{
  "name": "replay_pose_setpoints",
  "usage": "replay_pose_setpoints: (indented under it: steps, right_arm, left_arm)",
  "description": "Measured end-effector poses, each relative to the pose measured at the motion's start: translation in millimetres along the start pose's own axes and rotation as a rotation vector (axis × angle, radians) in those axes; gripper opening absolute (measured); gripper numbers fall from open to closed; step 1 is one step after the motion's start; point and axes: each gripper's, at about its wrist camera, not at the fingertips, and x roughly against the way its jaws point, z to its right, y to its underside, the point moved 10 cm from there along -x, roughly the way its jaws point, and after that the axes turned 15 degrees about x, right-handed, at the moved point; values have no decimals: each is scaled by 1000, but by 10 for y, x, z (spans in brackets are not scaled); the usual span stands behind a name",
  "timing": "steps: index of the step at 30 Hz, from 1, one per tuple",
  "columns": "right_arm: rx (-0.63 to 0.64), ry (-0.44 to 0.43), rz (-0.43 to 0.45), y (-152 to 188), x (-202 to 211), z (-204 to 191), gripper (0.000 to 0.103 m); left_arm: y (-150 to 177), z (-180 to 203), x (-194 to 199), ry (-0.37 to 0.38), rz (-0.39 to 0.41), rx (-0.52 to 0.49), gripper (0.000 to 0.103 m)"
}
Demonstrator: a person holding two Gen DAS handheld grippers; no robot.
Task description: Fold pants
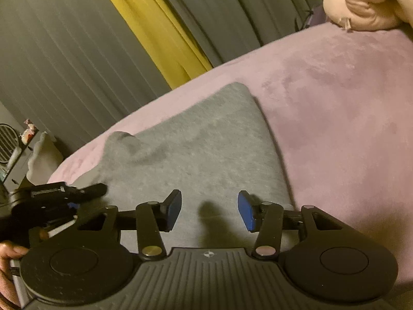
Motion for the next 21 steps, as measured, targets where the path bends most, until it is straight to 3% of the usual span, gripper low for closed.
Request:
replay_pose_setpoints:
  steps: [2,5,9,11,13,18,21]
  right_arm:
    - [6,2,-9,2,-30,-2,48]
    - [47,4,-7,-7,-38,-54,48]
    - [71,-17,-3,-27,-75,-89,49]
    - [69,-16,-10,-12,-96,-103,49]
    - [62,-12,-17,-4,-121,-105,49]
    - [32,-16,-30,0,-191,-46,49]
    - [27,-22,-31,17,-201,-32,50]
  left_arm:
    - [4,-68,41,-24,12,-22,17]
    - [-72,-210,133,-86,59,-32,1]
    - [-240,-428,279,-109,97,29,1]
    - [-244,-426,343,-107,97,6,10]
    - [-182,-285,338,-109,92,-62,38]
    - [5,195,130,-108,88,-240,55]
    - [37,399,-119,-150,92,-308,56]
